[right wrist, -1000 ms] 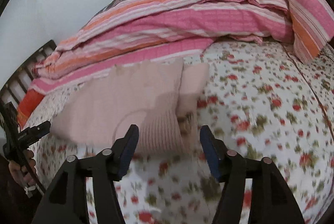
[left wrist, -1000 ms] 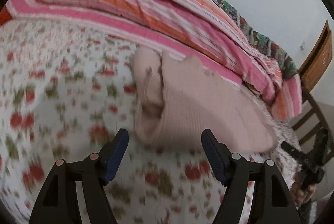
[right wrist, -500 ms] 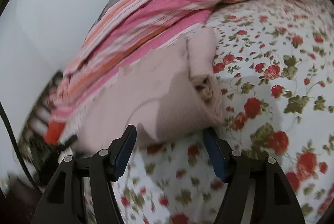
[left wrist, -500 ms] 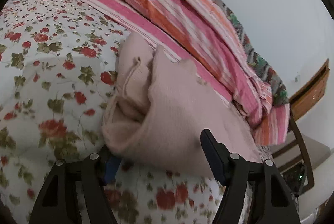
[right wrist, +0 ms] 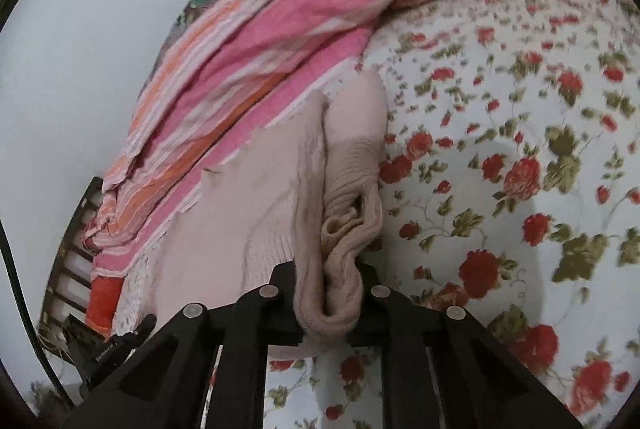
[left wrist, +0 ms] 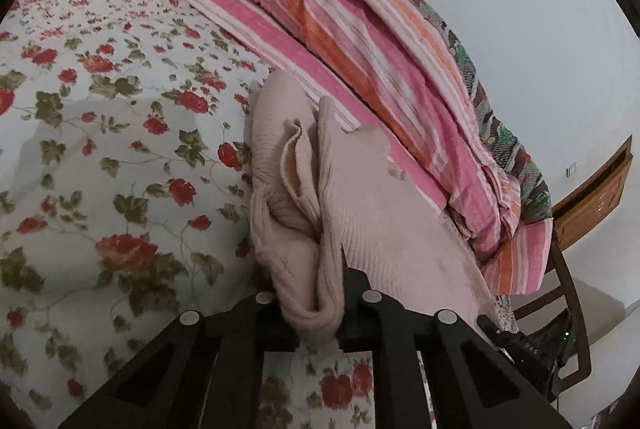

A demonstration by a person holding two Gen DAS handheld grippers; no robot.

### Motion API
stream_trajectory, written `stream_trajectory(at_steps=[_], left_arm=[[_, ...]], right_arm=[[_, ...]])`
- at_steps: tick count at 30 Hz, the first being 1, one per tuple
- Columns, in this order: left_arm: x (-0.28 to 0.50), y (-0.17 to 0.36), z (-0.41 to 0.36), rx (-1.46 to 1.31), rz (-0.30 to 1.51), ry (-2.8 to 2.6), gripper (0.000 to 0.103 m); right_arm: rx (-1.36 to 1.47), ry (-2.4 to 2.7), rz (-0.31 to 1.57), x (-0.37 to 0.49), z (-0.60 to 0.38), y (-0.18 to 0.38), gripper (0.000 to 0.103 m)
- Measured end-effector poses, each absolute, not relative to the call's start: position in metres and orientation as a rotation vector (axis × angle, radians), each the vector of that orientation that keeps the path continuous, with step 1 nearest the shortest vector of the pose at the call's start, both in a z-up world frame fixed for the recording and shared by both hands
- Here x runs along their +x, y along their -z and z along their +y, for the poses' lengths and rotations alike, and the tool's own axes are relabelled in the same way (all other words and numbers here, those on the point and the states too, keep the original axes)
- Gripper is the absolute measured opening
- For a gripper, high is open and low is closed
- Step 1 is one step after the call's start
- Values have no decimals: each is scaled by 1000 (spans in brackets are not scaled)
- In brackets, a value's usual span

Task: Fold small clothes

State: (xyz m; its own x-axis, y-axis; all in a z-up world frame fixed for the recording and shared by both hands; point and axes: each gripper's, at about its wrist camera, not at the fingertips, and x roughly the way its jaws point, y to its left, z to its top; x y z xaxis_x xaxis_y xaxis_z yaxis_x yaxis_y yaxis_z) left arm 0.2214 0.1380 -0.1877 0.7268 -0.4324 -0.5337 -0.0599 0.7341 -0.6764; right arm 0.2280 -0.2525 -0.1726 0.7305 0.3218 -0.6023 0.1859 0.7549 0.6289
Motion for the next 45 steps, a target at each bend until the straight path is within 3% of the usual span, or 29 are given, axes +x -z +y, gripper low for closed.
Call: stream_trajectory(at_steps=[19, 21, 23, 26, 29, 33, 38, 41, 43, 44, 45], left_arm=[[109, 177, 112, -635, 734, 295, 11], [106, 176, 108, -577, 759, 278, 19], [105, 173, 108, -523, 775, 231, 27], [103, 161, 116, -486, 728, 210, 30], [109, 147, 118, -456, 673, 228, 37], [131, 132, 104, -419, 673, 286, 37], [154, 143, 85, -329, 753, 233, 37], [153, 159, 85, -337, 758, 251, 34], [148, 164, 89, -354, 735, 263, 14], [147, 166, 91, -356, 736, 263, 7], [145, 167, 95, -376, 724, 265, 7]], right_arm=[[691, -106, 742, 111, -274, 154, 13], [639, -86, 768, 104, -273, 156, 19], [579, -66, 783, 99, -272, 156, 32], [439, 0, 682, 82, -276, 138, 44], [342, 32, 596, 74, -275, 120, 45], [276, 12, 600, 90, -264, 116, 45], [243, -9, 661, 110, -247, 135, 31], [220, 5, 692, 114, -243, 150, 31], [205, -7, 698, 115, -243, 154, 24], [201, -9, 695, 114, -245, 154, 10], [200, -13, 690, 113, -247, 153, 5]])
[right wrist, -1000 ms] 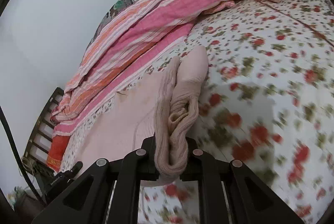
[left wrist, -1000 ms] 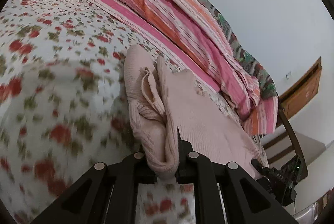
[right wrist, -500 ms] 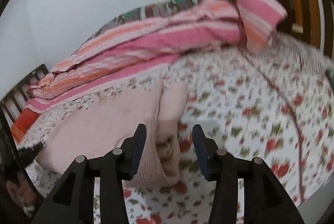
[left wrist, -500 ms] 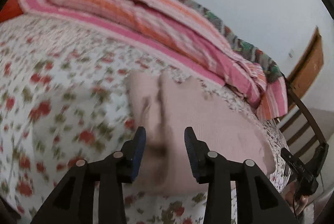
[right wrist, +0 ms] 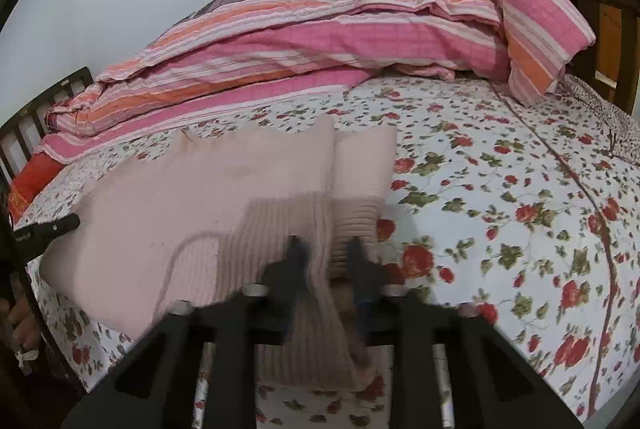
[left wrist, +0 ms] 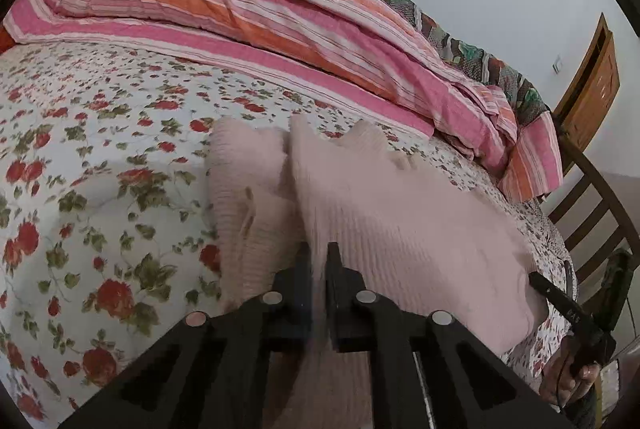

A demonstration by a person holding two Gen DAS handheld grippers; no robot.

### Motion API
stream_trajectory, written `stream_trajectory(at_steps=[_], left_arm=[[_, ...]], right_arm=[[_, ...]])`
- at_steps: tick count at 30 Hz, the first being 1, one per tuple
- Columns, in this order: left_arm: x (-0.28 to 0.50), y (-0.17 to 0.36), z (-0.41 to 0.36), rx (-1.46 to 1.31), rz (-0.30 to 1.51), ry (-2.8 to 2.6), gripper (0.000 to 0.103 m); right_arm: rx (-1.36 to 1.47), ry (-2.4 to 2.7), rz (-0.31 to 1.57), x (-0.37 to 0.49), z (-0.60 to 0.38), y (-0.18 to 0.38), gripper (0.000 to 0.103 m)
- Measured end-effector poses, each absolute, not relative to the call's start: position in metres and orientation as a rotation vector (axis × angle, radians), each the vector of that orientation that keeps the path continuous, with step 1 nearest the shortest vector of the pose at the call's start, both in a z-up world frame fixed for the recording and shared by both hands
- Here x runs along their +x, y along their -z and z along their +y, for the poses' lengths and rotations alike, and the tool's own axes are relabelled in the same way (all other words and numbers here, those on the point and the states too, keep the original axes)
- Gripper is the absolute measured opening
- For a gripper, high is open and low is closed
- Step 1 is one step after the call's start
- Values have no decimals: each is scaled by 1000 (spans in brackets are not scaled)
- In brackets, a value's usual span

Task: Fold small clothes

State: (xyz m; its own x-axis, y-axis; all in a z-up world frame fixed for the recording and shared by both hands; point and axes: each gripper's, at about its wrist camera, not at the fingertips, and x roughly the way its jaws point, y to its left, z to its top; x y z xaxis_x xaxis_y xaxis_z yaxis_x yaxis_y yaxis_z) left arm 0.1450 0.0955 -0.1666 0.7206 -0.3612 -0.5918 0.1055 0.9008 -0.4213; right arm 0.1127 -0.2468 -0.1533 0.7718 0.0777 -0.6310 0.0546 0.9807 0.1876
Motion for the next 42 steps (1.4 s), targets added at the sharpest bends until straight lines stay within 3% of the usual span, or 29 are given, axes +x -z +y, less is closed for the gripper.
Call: stream_trajectory(at_steps=[9, 13, 14, 17, 23, 28, 42], left_arm=[[124, 173, 109, -434, 680, 291, 8], [126, 166, 116, -433, 680, 277, 16], [127, 163, 119, -441, 670, 267, 25], [126, 158, 132, -474, 616, 230, 70], [147, 159, 141, -447, 659, 194, 71], [169, 167, 148, -409, 727, 168, 71], [190, 185, 145, -298, 707, 216, 81]], right_arm=[[225, -48, 694, 112, -249, 151, 7], [209, -46, 679, 115, -243, 139, 23], [206, -45, 665, 116, -240, 135, 28], [185, -59, 629, 122, -223, 120, 35], [88, -150, 660, 152, -155, 111, 51], [-48, -77, 752, 188, -108, 123, 52], [54, -18, 1032, 284, -103, 146, 52]])
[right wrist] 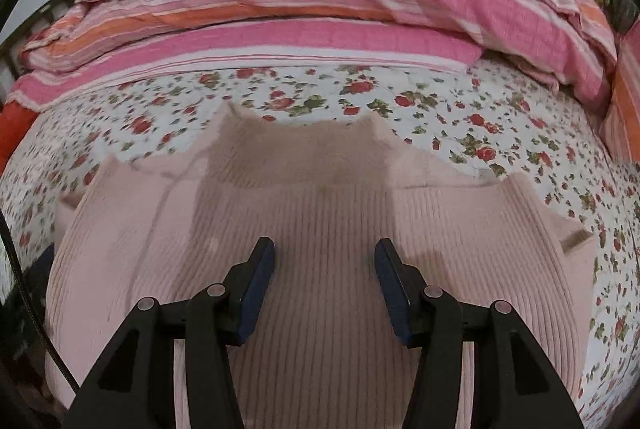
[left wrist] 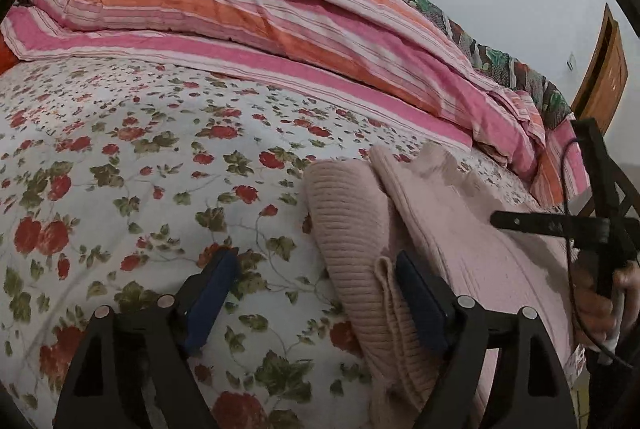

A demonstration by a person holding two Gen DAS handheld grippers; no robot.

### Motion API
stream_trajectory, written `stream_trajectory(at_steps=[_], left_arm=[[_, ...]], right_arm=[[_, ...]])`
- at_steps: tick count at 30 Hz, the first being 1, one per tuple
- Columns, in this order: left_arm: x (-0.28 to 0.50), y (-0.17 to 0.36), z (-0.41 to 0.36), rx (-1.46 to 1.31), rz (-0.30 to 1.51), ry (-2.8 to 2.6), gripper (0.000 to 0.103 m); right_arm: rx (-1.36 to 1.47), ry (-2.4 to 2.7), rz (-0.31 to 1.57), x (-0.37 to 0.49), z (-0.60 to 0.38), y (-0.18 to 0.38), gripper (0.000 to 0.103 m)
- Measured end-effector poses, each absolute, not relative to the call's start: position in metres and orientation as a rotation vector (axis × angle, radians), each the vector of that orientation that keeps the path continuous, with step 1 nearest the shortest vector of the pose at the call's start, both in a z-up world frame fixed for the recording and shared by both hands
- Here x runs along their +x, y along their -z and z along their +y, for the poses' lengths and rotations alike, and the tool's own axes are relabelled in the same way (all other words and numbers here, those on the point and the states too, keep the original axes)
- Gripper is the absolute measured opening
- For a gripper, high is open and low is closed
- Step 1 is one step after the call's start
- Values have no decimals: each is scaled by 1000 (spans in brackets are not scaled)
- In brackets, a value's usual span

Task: Fold small clothes

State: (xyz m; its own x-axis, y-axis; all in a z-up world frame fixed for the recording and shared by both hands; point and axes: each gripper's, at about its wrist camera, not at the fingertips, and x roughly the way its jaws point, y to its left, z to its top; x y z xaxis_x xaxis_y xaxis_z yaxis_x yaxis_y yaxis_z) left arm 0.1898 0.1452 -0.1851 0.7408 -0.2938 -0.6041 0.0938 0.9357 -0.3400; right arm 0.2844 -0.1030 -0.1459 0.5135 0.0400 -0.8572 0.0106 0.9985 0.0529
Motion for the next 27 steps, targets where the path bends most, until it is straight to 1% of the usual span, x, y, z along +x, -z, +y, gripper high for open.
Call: stream_trajectory(at_steps=[6, 10, 15, 20, 27], left_arm=[[191, 185, 145, -300, 713, 218, 84], [193, 185, 144, -290, 715, 216, 85], [194, 185, 142, -285, 717, 215, 85], [194, 186, 142, -280, 718, 213, 86], [195, 186, 141, -275, 716, 211, 86]], right_arm=[[29, -1, 1052, 304, -99, 154, 52], [-6, -6, 1024, 309, -95, 160, 53], [32, -28, 1024, 310, -102, 159, 53], [21, -85, 992, 295, -98, 147, 53], [-6, -112, 993, 263, -93, 140, 53]])
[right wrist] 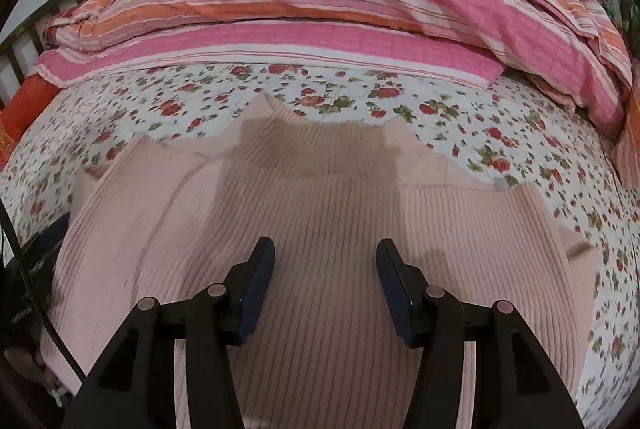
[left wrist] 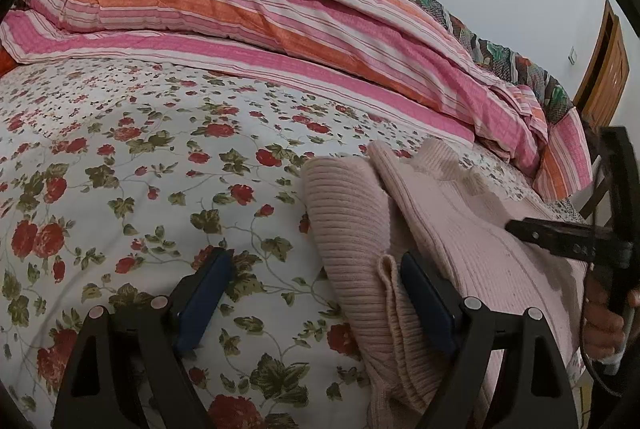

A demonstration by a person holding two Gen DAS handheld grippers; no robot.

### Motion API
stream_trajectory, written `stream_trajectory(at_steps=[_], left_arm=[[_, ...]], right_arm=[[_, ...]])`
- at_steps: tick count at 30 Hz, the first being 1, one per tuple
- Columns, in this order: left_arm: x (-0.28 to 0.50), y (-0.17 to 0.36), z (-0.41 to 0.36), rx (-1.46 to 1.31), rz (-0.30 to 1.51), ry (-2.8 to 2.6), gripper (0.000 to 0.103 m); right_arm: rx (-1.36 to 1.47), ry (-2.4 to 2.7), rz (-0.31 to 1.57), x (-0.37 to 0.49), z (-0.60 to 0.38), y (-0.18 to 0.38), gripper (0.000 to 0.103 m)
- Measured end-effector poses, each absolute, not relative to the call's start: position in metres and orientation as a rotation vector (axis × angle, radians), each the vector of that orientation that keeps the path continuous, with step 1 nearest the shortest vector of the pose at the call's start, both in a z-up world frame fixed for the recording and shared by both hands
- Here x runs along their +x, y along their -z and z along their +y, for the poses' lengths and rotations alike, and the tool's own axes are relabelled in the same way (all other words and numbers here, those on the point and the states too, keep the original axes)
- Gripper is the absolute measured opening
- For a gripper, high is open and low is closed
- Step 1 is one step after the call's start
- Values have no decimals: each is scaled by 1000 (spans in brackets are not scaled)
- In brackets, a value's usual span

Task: Fold small clothes

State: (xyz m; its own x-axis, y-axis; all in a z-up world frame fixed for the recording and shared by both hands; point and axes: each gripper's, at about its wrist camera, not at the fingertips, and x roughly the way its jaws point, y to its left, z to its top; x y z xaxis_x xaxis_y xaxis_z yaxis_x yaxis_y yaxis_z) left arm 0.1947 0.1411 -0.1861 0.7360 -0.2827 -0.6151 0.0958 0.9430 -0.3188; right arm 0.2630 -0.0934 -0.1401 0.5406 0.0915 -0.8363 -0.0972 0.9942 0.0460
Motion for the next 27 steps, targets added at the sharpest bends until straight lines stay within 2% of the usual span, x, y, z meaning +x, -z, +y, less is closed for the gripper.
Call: stream_trajectory(at_steps=[18, 27], left_arm=[[194, 185, 140, -271, 716, 208, 86], [194, 187, 140, -262, 717, 203, 86]], right_arm=[[-18, -69, 835, 206, -95, 153, 54], [-30, -55, 831, 198, -93, 153, 54]])
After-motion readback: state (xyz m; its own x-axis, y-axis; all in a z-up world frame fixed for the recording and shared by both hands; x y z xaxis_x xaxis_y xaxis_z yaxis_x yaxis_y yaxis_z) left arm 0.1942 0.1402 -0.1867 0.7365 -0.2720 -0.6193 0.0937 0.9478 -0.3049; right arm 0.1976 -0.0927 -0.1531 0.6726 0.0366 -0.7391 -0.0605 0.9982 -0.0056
